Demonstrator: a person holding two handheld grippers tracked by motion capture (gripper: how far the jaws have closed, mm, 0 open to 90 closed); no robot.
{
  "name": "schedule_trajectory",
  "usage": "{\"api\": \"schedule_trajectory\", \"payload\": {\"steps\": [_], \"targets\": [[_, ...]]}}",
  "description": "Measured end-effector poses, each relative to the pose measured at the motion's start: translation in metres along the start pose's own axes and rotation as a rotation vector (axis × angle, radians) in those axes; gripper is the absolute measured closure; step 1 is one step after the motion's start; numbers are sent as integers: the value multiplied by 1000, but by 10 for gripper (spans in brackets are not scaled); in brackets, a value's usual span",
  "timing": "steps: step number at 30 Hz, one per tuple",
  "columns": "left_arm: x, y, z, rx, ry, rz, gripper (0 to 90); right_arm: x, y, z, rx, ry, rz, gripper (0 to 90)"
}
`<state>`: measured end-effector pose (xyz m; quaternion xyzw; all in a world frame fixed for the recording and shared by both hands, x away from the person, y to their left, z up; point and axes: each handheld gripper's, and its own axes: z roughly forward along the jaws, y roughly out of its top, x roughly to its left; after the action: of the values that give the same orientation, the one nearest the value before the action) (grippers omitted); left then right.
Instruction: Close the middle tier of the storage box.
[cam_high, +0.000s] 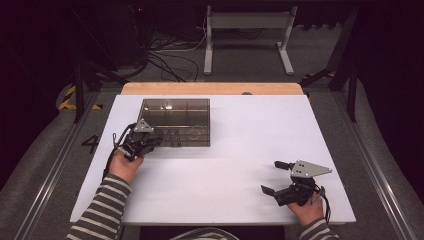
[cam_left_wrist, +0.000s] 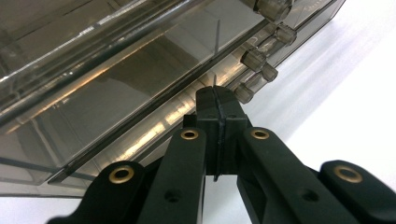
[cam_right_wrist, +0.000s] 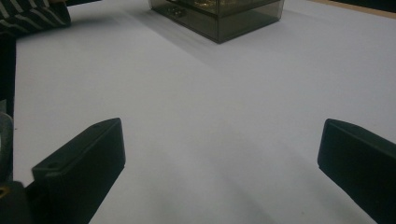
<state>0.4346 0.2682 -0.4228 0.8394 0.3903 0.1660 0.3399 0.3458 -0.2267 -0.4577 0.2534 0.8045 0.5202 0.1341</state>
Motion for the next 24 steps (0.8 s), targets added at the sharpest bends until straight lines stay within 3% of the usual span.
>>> {"api": "schedule_trajectory", "payload": {"steps": [5,9,24], "targets": [[-1,1,-1,3,-4,-7,897,0,0,0,1,3,1,15],[1,2,-6,-18,-42,-10,895,-1,0,0,-1,1,3,15],[-13,6,-30,-79,-100,21,645,-1,1,1,-3,2,5,15]]}}
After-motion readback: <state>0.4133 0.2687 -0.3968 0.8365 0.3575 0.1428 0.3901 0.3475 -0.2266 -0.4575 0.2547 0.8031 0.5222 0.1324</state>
